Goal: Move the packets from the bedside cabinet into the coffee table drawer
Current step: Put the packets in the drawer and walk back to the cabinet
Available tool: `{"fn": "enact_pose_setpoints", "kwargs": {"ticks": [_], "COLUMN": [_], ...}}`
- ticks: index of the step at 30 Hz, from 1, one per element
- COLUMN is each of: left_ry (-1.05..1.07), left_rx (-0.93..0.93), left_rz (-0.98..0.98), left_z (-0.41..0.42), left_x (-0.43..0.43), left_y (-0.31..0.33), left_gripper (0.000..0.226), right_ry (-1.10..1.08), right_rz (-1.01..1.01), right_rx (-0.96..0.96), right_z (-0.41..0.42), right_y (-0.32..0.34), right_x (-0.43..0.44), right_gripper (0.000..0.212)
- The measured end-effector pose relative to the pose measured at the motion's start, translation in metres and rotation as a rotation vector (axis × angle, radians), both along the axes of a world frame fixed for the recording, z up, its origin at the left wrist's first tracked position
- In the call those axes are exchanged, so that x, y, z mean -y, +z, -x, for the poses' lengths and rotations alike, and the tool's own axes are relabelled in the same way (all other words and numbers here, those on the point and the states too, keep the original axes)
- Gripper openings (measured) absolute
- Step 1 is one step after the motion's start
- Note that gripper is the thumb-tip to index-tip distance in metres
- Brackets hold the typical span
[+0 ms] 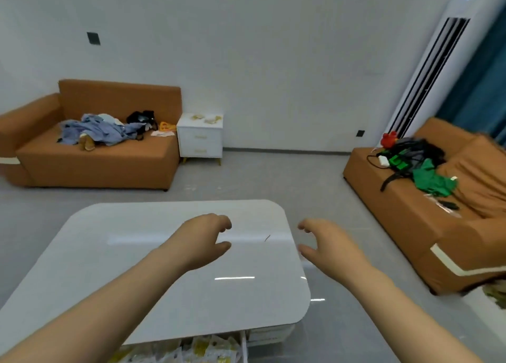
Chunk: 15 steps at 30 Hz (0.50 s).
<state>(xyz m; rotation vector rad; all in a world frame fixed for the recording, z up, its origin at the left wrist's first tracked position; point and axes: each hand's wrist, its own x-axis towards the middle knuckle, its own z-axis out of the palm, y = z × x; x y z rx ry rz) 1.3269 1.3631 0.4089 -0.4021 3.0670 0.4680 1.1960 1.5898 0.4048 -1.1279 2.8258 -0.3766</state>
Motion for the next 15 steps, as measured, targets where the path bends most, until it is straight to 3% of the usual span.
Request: {"fn": "enact_pose_setpoints", "kwargs": {"ticks": [8,15], "left_ry": [-0.218,-0.358], "left_rx": [-0.231,-0.388], "left_rz": [0.113,0.126], "left_z": [0.114,0.189], "left_x": [-0.153,-0.263], "left_y": [0.103,0.166], "left_gripper": [0.042,0.041], "right_ry": [-0.114,-0.271], "right_rz": [0.055,0.121], "right_rx": [-0.27,-0.422], "right_z": [0.066,0.104], "right_y": [0.118,0.181], "right_x": [-0.166,-0.276], "right_gripper": [0.043,0.04]}}
